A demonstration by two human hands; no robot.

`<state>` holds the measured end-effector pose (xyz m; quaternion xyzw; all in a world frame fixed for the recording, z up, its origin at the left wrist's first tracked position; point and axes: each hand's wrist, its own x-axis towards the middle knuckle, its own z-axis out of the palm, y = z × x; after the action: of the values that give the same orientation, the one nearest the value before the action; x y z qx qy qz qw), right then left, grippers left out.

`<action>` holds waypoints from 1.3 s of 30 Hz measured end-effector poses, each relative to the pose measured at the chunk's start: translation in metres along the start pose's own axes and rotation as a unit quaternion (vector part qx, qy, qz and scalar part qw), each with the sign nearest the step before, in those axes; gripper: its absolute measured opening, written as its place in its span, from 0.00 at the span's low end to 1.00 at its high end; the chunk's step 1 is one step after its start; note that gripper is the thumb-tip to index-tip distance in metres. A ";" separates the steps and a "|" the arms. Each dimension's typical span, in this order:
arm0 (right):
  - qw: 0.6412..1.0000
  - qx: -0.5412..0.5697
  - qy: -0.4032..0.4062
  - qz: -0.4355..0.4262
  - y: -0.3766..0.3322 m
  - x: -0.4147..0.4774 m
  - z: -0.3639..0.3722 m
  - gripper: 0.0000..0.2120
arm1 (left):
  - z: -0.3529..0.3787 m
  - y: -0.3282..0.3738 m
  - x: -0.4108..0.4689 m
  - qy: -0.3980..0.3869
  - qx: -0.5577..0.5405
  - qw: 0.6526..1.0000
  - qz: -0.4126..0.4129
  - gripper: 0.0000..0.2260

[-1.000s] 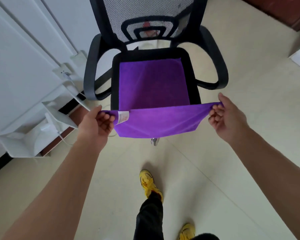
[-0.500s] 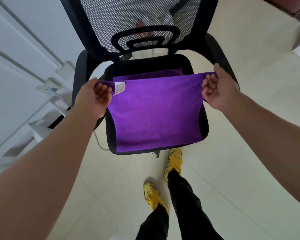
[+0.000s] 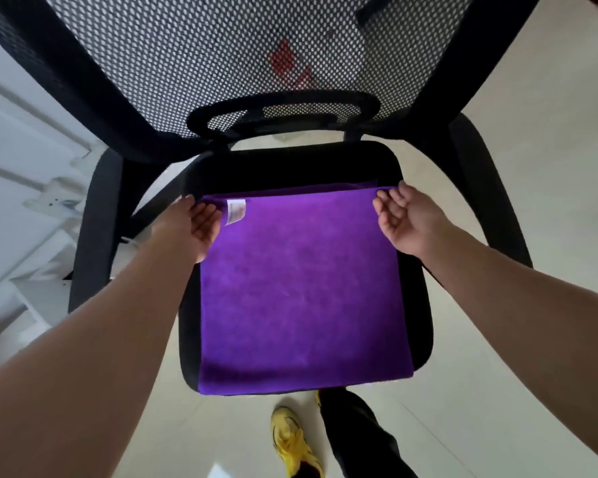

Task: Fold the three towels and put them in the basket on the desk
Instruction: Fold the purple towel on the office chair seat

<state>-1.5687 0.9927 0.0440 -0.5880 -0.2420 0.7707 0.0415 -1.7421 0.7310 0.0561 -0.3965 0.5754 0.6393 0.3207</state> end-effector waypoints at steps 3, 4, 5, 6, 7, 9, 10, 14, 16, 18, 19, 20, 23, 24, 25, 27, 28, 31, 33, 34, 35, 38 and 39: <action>1.000 -0.001 0.021 0.014 -0.004 0.025 0.009 0.12 | 0.010 -0.001 0.027 0.014 0.001 1.000 -0.016 0.11; 1.000 0.001 0.027 0.016 -0.004 0.033 0.012 0.12 | 0.012 -0.001 0.034 0.020 -0.002 1.000 -0.017 0.11; 0.999 0.000 0.031 0.018 -0.004 0.040 0.015 0.11 | 0.015 0.000 0.041 0.028 -0.002 0.999 -0.018 0.11; 0.999 -0.004 0.035 0.021 -0.005 0.047 0.017 0.11 | 0.018 0.000 0.048 0.038 -0.003 0.999 -0.016 0.11; 0.999 -0.010 0.038 0.023 -0.005 0.052 0.019 0.11 | 0.020 0.001 0.053 0.045 -0.004 0.999 -0.013 0.11; 0.998 -0.022 0.049 0.021 -0.006 0.060 0.022 0.10 | 0.023 0.002 0.061 0.053 0.001 0.999 -0.008 0.11; 0.998 -0.029 0.053 0.020 -0.006 0.063 0.023 0.10 | 0.024 0.001 0.065 0.056 0.005 0.998 -0.008 0.11; 0.998 -0.056 0.036 0.021 -0.010 0.063 0.022 0.11 | 0.023 0.003 0.069 0.062 0.003 0.998 -0.020 0.11; 0.995 -0.091 0.047 -0.004 -0.013 0.052 0.021 0.10 | 0.016 0.003 0.064 0.074 -0.003 0.997 0.000 0.09; 0.975 -0.179 0.102 -0.083 -0.010 0.044 0.009 0.06 | -0.002 -0.010 0.054 0.093 0.034 0.995 0.029 0.09; 0.955 -0.230 0.129 -0.133 -0.004 0.036 0.001 0.05 | -0.020 -0.021 0.044 0.106 0.076 0.990 0.046 0.09; 0.929 -0.291 0.149 -0.176 0.005 0.031 -0.012 0.06 | -0.037 -0.037 0.035 0.124 0.139 0.980 0.068 0.08; 0.813 -0.518 0.171 -0.204 0.051 0.002 -0.061 0.10 | -0.088 -0.093 0.000 0.171 0.392 0.896 0.119 0.07; 0.784 -0.560 0.182 -0.194 0.068 -0.013 -0.076 0.10 | -0.102 -0.112 -0.013 0.186 0.445 0.869 0.113 0.09; 0.782 -0.566 0.191 -0.179 0.083 -0.026 -0.091 0.10 | -0.113 -0.127 -0.023 0.204 0.463 0.855 0.111 0.10; 0.804 -0.542 0.204 -0.136 0.110 -0.046 -0.113 0.13 | -0.131 -0.149 -0.034 0.215 0.448 0.861 0.109 0.11; 0.812 -0.534 0.203 -0.118 0.123 -0.054 -0.124 0.13 | -0.140 -0.157 -0.040 0.211 0.438 0.867 0.109 0.10; 0.831 -0.515 0.184 -0.100 0.146 -0.063 -0.144 0.08 | -0.160 -0.171 -0.040 0.186 0.408 0.887 0.108 0.09; 0.838 -0.507 0.172 -0.105 0.155 -0.071 -0.150 0.15 | -0.168 -0.174 -0.043 0.147 0.401 0.897 0.116 0.15; 0.841 -0.504 0.164 -0.107 0.158 -0.076 -0.152 0.19 | -0.171 -0.174 -0.045 0.126 0.405 0.897 0.127 0.18; 0.844 -0.501 0.159 -0.105 0.160 -0.078 -0.154 0.21 | -0.174 -0.174 -0.044 0.107 0.410 0.895 0.137 0.19; 0.853 -0.479 0.179 -0.108 0.158 -0.084 -0.162 0.21 | -0.189 -0.170 -0.040 0.083 0.410 0.899 0.129 0.17; 0.856 -0.470 0.185 -0.111 0.156 -0.085 -0.165 0.22 | -0.195 -0.169 -0.038 0.079 0.406 0.903 0.116 0.17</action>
<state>-1.3557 0.8793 0.0216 -0.6384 -0.6271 0.4324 -0.1104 -1.5505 0.5619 0.0038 -0.2113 0.8509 0.3492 0.3306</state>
